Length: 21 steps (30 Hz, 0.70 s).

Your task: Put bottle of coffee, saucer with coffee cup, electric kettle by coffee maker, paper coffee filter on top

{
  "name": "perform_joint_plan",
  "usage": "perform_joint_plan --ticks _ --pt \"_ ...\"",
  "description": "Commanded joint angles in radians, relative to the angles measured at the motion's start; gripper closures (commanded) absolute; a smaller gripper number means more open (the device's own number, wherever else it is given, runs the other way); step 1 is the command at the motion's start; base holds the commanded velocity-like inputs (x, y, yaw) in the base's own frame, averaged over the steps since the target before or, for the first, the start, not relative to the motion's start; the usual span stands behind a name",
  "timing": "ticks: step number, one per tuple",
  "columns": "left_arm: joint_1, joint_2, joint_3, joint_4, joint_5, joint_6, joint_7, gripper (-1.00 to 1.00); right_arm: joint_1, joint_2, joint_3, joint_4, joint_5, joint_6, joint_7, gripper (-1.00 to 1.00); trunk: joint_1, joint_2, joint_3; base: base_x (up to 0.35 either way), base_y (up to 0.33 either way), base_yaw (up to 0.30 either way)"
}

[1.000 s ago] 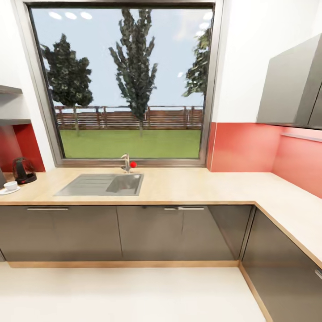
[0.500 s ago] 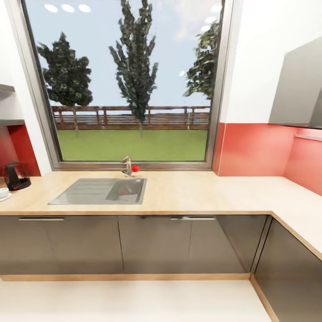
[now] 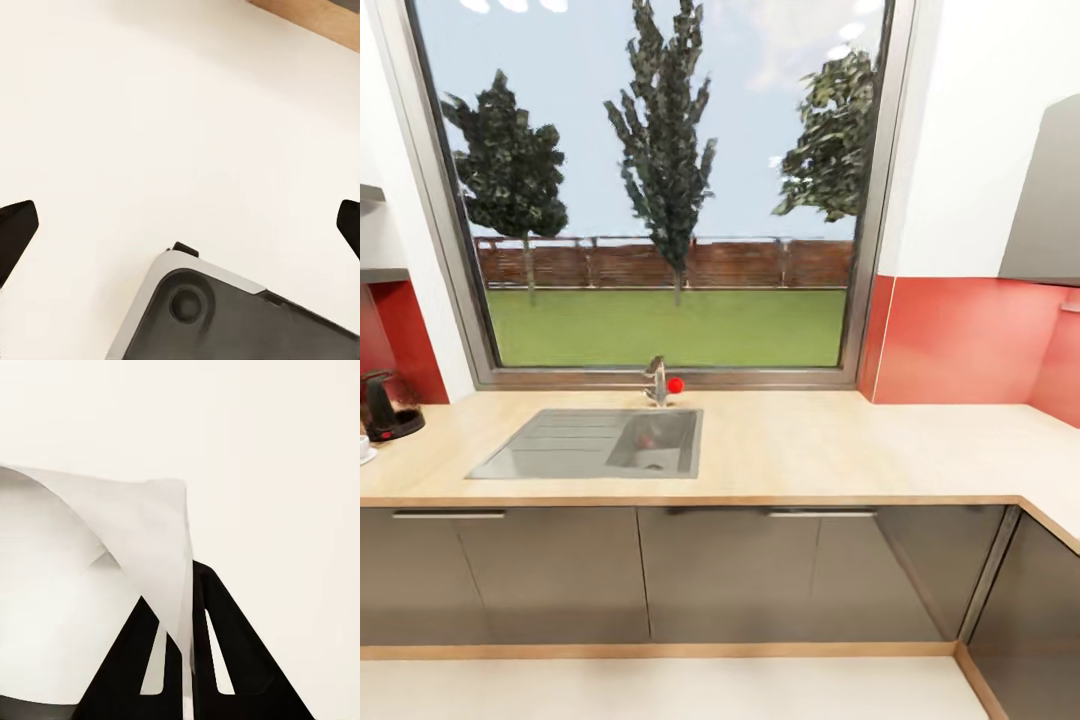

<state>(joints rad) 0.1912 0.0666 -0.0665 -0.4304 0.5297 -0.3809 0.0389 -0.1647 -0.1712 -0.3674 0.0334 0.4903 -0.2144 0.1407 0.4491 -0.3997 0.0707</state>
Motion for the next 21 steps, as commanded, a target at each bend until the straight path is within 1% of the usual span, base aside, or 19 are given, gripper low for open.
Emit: perform_joint_plan --ticks 1,13,21 --pt "0.001 0.001 -0.007 -0.001 0.007 -0.003 0.004 -1.0 -0.001 -0.001 -0.008 0.003 0.002 -0.005 0.005 1.0 0.001 0.0 0.0 0.29 0.232 0.0" --pt "0.001 0.001 -0.007 0.0 0.009 -0.001 0.004 -1.0 -0.001 -0.001 -0.008 0.003 0.002 -0.005 0.005 1.0 0.001 0.0 0.0 0.285 0.237 0.0" --pt "0.001 0.001 -0.007 0.001 0.009 -0.001 0.004 -1.0 -0.001 -0.001 -0.009 0.003 0.002 -0.005 0.005 1.0 0.001 0.0 0.0 0.246 0.265 0.0"
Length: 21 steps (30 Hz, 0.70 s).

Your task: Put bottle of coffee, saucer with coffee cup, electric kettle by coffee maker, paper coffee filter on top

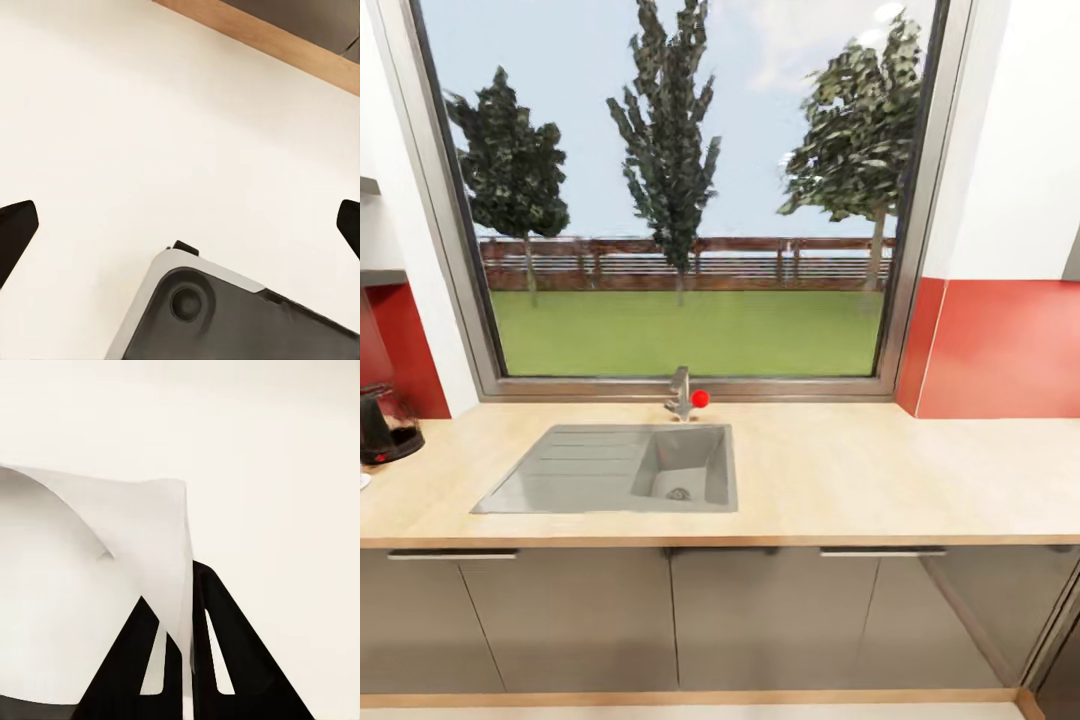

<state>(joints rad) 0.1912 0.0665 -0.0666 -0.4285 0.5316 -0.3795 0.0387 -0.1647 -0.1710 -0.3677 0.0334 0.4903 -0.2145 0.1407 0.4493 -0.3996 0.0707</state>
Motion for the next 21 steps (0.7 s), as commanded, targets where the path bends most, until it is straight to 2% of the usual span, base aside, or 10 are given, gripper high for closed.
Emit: perform_joint_plan --ticks 1,8,21 --pt "0.001 0.0 -0.007 -0.001 0.007 -0.002 0.004 -1.0 -0.001 -0.001 -0.008 0.003 0.002 -0.005 0.005 1.0 0.001 0.0 0.0 0.201 0.289 0.0" --pt "0.001 0.0 -0.008 -0.001 0.006 -0.002 0.003 -1.0 -0.001 -0.001 -0.008 0.003 0.002 -0.005 0.005 1.0 0.001 0.0 0.0 0.141 0.311 0.0" --pt "0.001 -0.001 -0.01 -0.001 0.007 -0.002 0.003 -1.0 -0.001 0.0 -0.008 0.003 0.002 -0.005 0.005 1.0 0.001 0.0 0.0 0.015 0.336 0.0"
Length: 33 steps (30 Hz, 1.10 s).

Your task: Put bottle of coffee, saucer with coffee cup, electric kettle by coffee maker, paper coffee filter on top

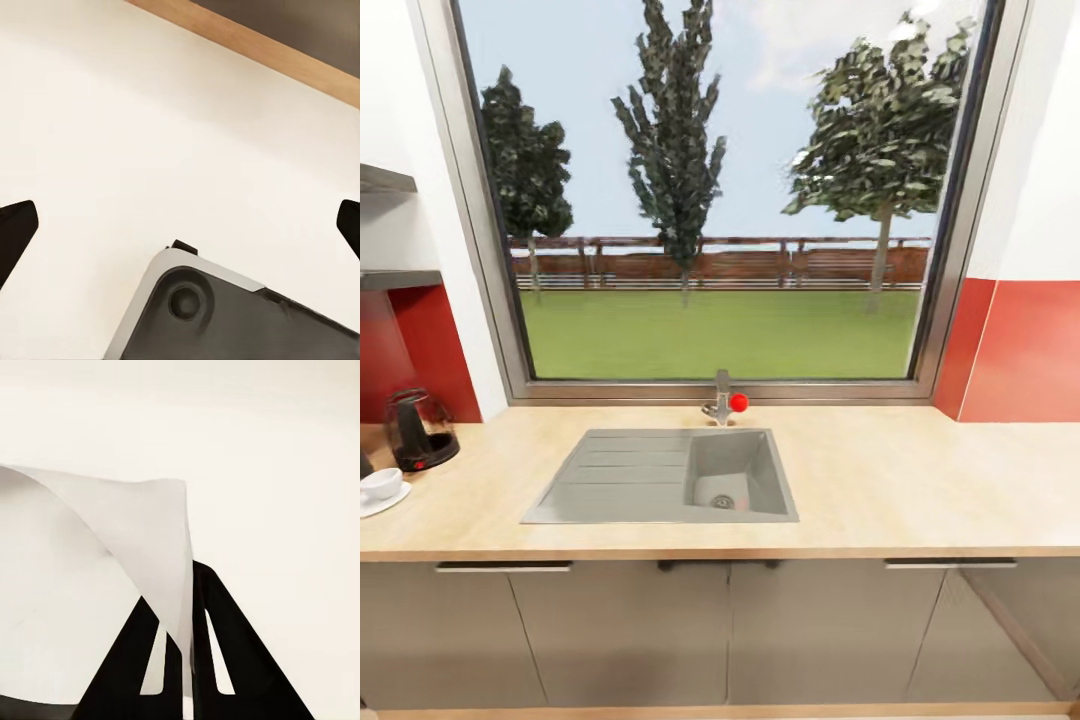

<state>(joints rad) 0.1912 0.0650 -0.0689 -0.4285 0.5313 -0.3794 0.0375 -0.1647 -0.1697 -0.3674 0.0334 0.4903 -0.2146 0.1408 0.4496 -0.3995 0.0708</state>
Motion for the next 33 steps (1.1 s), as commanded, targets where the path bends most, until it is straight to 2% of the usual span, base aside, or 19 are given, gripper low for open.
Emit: perform_joint_plan --ticks 1,33 --pt "0.001 0.001 -0.007 -0.001 0.007 -0.003 0.004 -1.0 -0.001 -0.001 -0.008 0.003 0.002 -0.005 0.005 1.0 0.0 -0.001 0.0 0.001 0.339 0.0" --pt "0.001 -0.001 -0.008 -0.001 0.007 -0.003 0.004 -1.0 -0.001 -0.001 -0.009 0.003 0.002 -0.006 0.005 1.0 0.0 -0.001 0.0 0.0 0.34 0.0"
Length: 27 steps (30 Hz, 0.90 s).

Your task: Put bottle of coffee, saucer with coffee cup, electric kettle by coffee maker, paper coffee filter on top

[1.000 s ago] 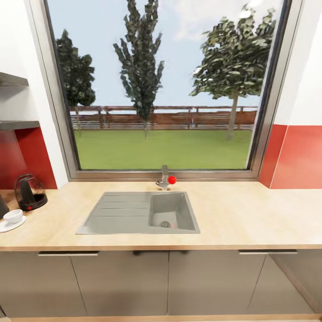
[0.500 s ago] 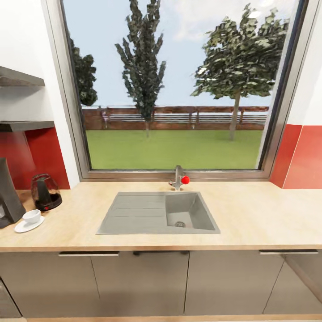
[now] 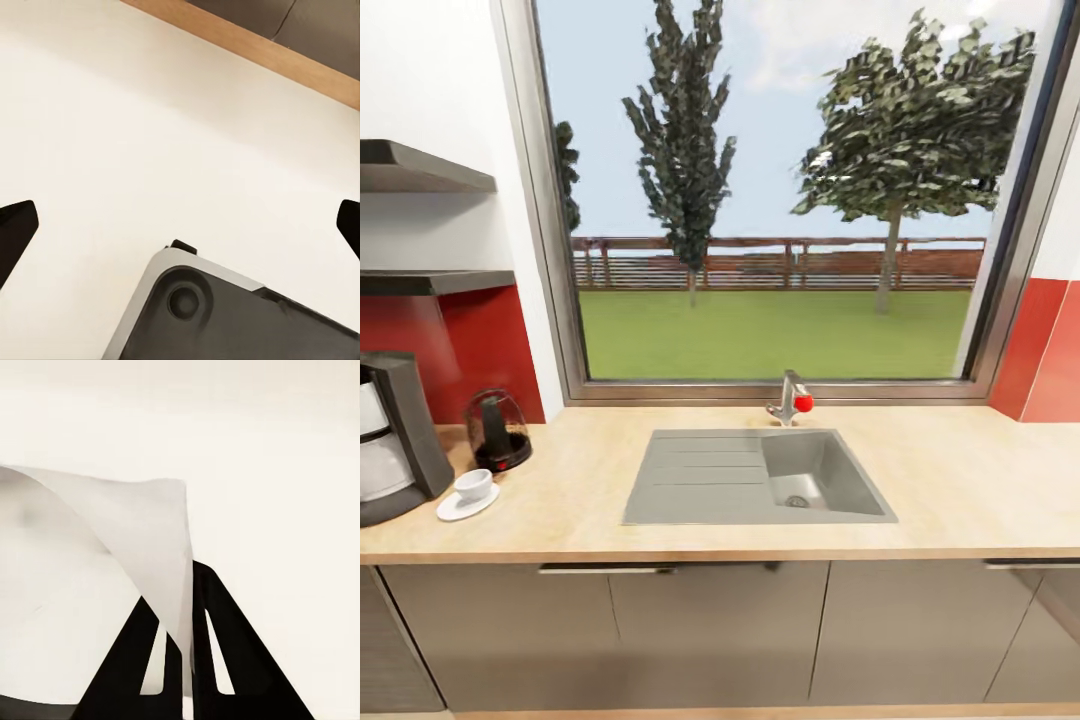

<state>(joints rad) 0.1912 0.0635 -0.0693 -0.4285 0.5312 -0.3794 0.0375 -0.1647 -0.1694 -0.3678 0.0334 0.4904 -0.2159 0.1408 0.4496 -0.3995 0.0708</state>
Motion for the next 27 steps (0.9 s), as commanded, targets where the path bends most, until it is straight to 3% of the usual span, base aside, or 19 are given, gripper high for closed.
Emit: perform_joint_plan --ticks 1,27 --pt "0.001 0.001 -0.007 -0.001 0.007 -0.003 0.004 -1.0 -0.001 -0.001 -0.008 0.003 0.002 -0.005 0.005 1.0 0.0 -0.001 0.0 0.0 0.34 0.0" --pt "0.001 0.001 -0.007 -0.001 0.007 -0.003 0.004 -1.0 -0.001 0.0 -0.008 0.003 0.002 -0.005 0.005 1.0 0.0 -0.001 0.0 0.0 0.34 0.0"
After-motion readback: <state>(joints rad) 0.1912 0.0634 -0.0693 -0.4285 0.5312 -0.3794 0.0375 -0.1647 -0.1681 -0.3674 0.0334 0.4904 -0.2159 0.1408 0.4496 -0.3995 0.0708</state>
